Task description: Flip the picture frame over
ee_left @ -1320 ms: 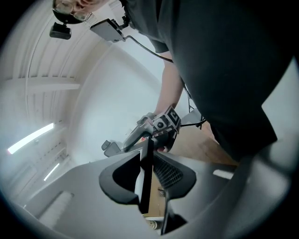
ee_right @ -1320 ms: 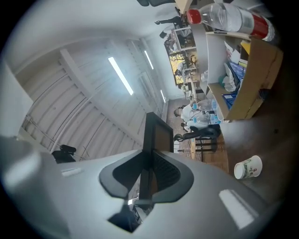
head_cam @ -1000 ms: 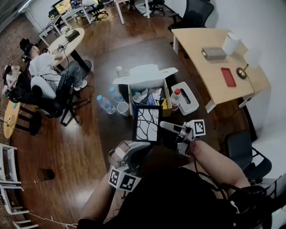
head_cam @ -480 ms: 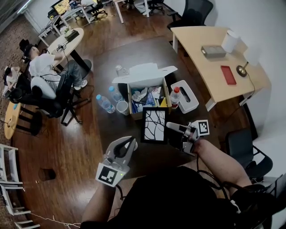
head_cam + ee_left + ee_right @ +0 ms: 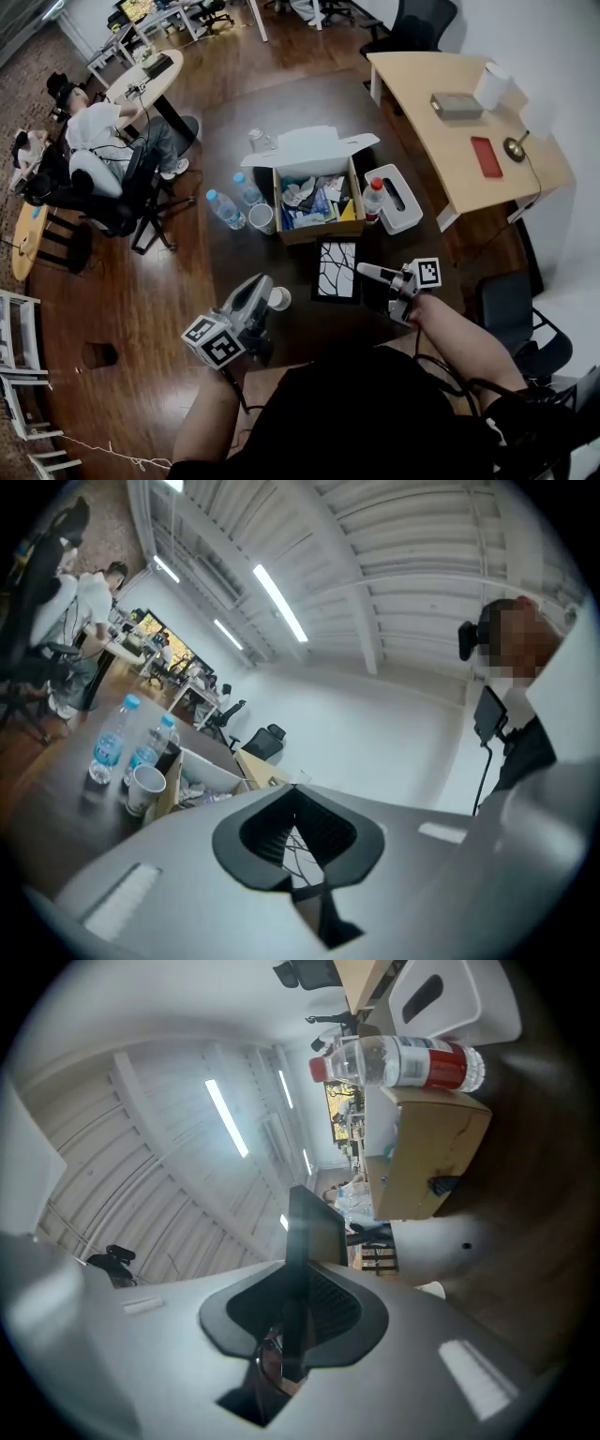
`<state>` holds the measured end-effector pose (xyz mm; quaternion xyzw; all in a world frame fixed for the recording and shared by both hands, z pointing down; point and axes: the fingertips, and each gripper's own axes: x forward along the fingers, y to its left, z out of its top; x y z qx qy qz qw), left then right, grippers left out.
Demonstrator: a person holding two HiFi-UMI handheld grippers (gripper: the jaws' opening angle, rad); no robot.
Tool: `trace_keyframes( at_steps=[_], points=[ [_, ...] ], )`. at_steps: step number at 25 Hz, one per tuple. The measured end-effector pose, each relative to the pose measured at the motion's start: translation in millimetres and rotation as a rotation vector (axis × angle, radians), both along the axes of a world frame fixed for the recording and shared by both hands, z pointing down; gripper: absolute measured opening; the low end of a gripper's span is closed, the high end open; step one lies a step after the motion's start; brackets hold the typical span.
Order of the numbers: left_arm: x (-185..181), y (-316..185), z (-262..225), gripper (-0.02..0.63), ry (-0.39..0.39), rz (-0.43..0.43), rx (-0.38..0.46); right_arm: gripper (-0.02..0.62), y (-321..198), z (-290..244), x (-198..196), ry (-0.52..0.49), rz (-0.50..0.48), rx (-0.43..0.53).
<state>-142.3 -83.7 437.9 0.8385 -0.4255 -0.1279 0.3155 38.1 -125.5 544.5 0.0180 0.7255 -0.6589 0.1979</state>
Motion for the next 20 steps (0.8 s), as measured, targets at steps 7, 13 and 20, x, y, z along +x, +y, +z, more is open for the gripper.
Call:
trace_keyframes(
  at_steps=[7, 13, 20],
  points=[
    [-3.9, 17.3, 33.1, 0.000, -0.091, -0.014, -0.072, 0.066, 4.8, 67.8, 1.8, 0.124, -0.013, -0.068],
    [-26.5, 29.2, 37.0, 0.000, -0.126, -0.072, -0.084, 0.066, 5.8, 128.8, -1.3, 0.271, -0.042, -0.084],
    [-55.7, 41.4, 32.0, 0.000, -0.182, -0.166, -0.086, 0.066, 10.2, 165.4, -12.6, 0.362, -0.084, -0.159]
  ],
)
